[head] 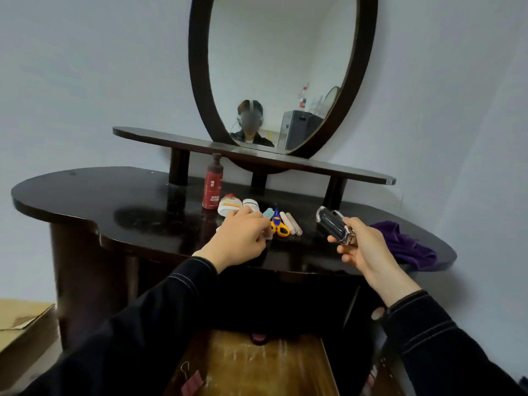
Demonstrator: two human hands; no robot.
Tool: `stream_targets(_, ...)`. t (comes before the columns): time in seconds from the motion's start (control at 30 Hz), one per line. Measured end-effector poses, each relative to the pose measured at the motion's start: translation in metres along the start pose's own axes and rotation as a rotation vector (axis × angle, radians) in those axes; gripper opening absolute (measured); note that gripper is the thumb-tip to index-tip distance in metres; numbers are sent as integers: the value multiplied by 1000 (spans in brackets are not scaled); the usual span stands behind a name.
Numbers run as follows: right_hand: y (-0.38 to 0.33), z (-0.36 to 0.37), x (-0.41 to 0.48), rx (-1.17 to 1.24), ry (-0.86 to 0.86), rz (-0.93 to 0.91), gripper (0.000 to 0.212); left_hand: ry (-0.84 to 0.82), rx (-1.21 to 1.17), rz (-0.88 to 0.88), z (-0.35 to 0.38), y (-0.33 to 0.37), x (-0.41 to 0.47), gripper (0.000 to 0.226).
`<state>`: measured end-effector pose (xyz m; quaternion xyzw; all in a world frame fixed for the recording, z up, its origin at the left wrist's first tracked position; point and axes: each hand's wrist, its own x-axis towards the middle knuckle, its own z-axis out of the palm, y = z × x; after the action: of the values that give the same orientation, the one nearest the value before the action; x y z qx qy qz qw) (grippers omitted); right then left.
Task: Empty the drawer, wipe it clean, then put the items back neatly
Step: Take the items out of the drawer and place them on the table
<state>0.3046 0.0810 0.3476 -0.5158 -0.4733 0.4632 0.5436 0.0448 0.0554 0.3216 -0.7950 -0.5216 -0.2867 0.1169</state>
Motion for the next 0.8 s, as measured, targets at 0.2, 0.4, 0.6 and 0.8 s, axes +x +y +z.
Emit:
stream_targets(0.2, 13, 26, 53, -280, 105, -67, 26, -2, 5, -56, 2, -1, 1, 14)
stream_targets(0.4, 27, 40, 68, -894, 184, -271, 46, -23, -32, -74, 7, -6, 4, 16)
stream_targets(0.6, 28, 52, 64, -1215, 163, -368, 43, -47, -47, -99, 5, -7, 4, 16)
stream_targets(0.8, 30, 54, 64, -1111, 57, -457, 48, 17, -23, -125, 8, -10, 4, 9)
